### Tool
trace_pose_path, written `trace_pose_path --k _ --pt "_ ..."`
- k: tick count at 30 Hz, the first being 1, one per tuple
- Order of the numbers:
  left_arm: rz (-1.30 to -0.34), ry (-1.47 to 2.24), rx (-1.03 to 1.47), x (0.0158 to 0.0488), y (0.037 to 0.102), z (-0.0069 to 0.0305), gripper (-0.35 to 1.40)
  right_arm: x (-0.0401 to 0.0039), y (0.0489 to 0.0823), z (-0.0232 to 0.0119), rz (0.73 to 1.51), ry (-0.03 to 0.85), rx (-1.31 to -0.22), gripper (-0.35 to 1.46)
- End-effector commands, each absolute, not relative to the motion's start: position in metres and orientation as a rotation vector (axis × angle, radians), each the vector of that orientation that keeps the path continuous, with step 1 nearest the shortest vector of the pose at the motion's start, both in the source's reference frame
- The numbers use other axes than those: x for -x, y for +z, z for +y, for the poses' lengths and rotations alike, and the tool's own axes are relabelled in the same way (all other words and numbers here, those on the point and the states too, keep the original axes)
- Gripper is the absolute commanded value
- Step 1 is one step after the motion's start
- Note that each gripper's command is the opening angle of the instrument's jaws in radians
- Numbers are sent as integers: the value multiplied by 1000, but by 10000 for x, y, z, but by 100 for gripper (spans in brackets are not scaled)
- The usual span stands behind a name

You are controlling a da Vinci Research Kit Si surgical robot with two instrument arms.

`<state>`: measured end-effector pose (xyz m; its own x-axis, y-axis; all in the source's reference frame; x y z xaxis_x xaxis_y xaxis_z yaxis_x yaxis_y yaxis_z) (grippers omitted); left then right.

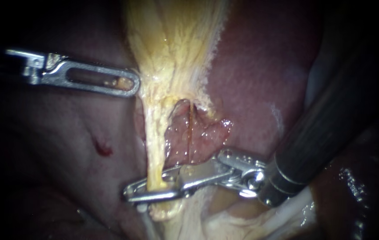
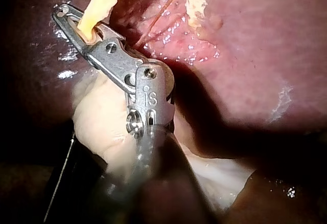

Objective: Clipping second clip left tube

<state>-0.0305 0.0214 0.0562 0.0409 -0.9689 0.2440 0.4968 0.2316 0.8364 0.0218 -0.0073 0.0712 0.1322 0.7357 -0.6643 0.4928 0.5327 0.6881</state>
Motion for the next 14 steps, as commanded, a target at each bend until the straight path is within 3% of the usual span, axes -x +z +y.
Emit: trace_pose_path --k 1,14 --pt "-945 -1247 -637 305 562 214 -35 -218 713 -73 1517 237 -1103 -35" --pt "-945 -1247 -637 305 562 214 -35 -217 713 -72 1518 237 -1103 -35"
